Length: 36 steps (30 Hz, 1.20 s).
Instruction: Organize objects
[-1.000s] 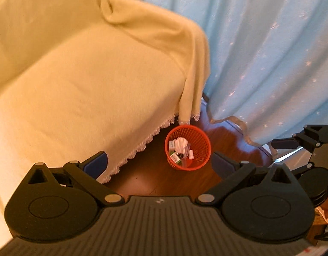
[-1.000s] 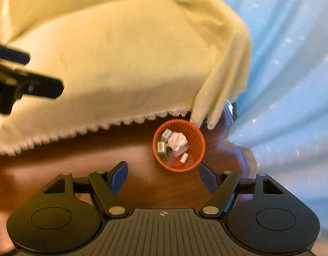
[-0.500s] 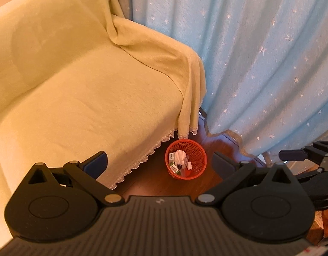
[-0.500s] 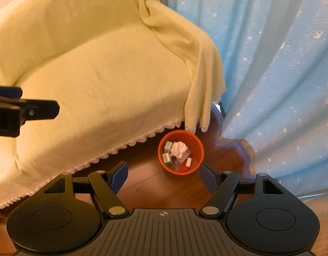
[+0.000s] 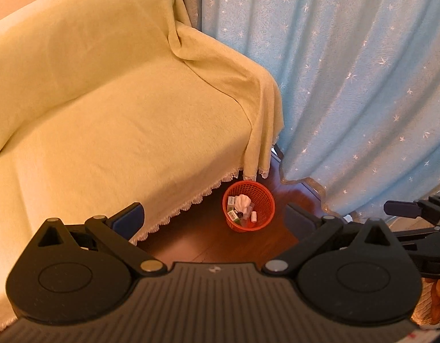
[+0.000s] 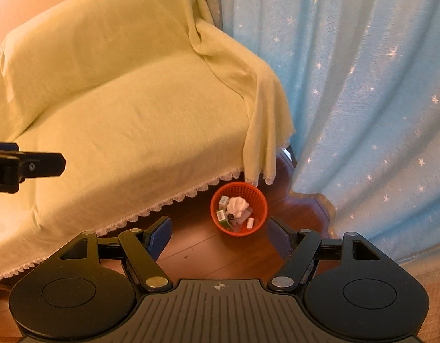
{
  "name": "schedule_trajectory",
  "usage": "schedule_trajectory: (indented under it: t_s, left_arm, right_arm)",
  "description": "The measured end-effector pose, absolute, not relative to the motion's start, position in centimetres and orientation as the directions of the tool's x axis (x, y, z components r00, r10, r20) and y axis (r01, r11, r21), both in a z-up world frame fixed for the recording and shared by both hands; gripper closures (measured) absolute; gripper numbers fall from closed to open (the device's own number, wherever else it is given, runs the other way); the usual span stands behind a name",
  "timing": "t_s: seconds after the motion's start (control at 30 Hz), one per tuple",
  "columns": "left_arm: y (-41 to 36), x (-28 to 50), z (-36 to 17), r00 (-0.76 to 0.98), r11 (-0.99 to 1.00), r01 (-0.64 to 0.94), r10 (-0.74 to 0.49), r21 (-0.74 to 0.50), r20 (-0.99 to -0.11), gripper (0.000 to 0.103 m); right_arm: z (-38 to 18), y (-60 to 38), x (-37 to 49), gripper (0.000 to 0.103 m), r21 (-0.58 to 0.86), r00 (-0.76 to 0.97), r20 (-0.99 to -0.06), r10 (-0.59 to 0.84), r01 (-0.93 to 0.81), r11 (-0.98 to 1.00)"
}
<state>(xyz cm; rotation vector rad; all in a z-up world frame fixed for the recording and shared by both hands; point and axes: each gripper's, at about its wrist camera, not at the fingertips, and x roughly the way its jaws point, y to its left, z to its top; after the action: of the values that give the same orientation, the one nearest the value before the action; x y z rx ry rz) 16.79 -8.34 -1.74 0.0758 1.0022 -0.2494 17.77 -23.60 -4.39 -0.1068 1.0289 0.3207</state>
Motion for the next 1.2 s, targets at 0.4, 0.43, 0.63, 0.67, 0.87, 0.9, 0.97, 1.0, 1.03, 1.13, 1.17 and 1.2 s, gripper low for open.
schedule_trajectory:
  t_s: [0.4, 0.43, 0.63, 0.67, 0.87, 0.9, 0.97, 1.0, 1.03, 1.13, 1.17, 1.2]
  left_arm:
    - [-6.7, 12.0, 1.2, 0.547, 0.971, 0.238, -0.161, -0.032, -0.822, 0.001]
    - [-6.5, 11.9, 1.3, 0.55, 0.969, 0.245, -0.163, -0.028, -0.819, 0.001]
    - [-4.8, 11.4, 2.1, 0.56, 0.959, 0.284, -0.173, -0.008, -0.81, 0.001]
    - [-4.5, 11.3, 2.3, 0.561, 0.958, 0.288, -0.176, -0.009, -0.809, 0.001]
    - [-2.4, 10.7, 2.6, 0.559, 0.953, 0.302, -0.19, -0.015, -0.807, 0.001]
    - [-2.1, 10.6, 2.6, 0.559, 0.953, 0.302, -0.19, -0.015, -0.807, 0.001]
    - [-1.6, 10.3, 2.5, 0.555, 0.953, 0.302, -0.195, -0.022, -0.808, 0.001]
    - [-1.2, 10.2, 2.4, 0.554, 0.953, 0.301, -0.195, -0.024, -0.81, 0.001]
    - [-0.9, 10.0, 2.3, 0.554, 0.954, 0.299, -0.194, -0.025, -0.81, 0.001]
    - [0.0, 9.5, 2.1, 0.549, 0.953, 0.301, -0.196, -0.027, -0.813, 0.001]
    - [0.3, 9.5, 2.0, 0.548, 0.953, 0.301, -0.194, -0.024, -0.813, 0.001]
    - [0.5, 9.5, 1.9, 0.548, 0.953, 0.301, -0.192, -0.022, -0.814, 0.001]
  right_arm:
    - [-1.0, -24.0, 12.8, 0.032, 0.076, 0.529, -0.82, 0.219, -0.278, 0.957]
    - [-0.8, -23.8, 12.4, 0.032, 0.074, 0.535, -0.817, 0.215, -0.272, 0.959]
    - [0.2, -22.5, 10.6, 0.032, 0.067, 0.562, -0.808, 0.176, -0.21, 0.975]
    - [0.4, -22.2, 10.3, 0.032, 0.065, 0.563, -0.808, 0.171, -0.203, 0.977]
    - [0.9, -20.6, 8.6, 0.032, 0.052, 0.571, -0.808, 0.146, -0.178, 0.983]
    - [0.9, -20.3, 8.3, 0.032, 0.05, 0.571, -0.808, 0.143, -0.176, 0.983]
    - [0.8, -19.8, 7.9, 0.032, 0.043, 0.573, -0.808, 0.138, -0.176, 0.983]
    - [0.8, -19.5, 7.6, 0.032, 0.038, 0.573, -0.809, 0.134, -0.177, 0.983]
    - [0.7, -19.2, 7.5, 0.032, 0.034, 0.573, -0.809, 0.131, -0.177, 0.984]
    - [0.6, -18.4, 7.0, 0.032, 0.027, 0.571, -0.811, 0.127, -0.18, 0.983]
    - [0.5, -18.2, 6.9, 0.032, 0.025, 0.569, -0.812, 0.126, -0.182, 0.983]
    - [0.4, -17.9, 6.7, 0.032, 0.022, 0.569, -0.813, 0.123, -0.182, 0.983]
